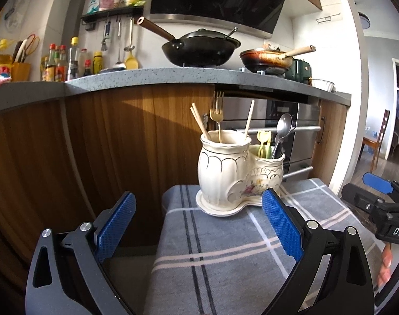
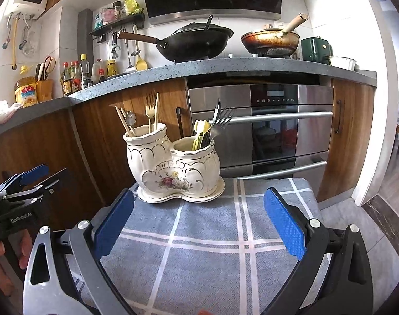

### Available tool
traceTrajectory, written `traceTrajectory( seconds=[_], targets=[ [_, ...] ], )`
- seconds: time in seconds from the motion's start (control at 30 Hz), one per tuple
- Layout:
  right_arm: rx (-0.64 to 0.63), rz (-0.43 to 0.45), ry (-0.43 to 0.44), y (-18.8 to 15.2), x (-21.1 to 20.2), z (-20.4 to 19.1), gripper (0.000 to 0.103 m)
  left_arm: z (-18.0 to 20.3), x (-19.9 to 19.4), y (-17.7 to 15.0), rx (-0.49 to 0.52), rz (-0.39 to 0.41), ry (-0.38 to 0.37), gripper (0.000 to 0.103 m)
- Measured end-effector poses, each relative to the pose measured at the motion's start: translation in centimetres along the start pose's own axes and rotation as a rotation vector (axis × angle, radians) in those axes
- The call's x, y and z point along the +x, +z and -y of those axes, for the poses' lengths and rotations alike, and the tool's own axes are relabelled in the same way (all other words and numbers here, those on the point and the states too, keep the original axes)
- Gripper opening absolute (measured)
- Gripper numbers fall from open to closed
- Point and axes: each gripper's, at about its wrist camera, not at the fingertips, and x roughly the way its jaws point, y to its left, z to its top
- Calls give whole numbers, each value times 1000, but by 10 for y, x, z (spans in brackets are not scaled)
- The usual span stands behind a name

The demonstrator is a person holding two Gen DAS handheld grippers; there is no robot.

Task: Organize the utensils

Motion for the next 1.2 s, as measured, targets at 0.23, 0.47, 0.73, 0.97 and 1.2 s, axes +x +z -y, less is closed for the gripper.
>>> traceTrajectory(
  seconds=[0.23, 0.47, 0.73, 0.97, 1.2],
  targets=[
    [16, 9, -1, 0, -1, 1, 98, 2, 0, 0, -1, -4, -13, 96],
    [16, 7, 3, -1, -1, 0, 98, 3, 0, 0, 3, -9, -12, 96],
    [14, 5, 2, 1, -2, -1, 98, 5, 0, -1, 7, -7, -12, 96],
    [16, 7, 0, 2, -4, -2, 98, 7, 0, -1, 6, -14, -20, 96],
    [18, 10, 1, 2, -4, -2, 98, 7, -1, 0, 5, -15, -23, 96]
  ],
)
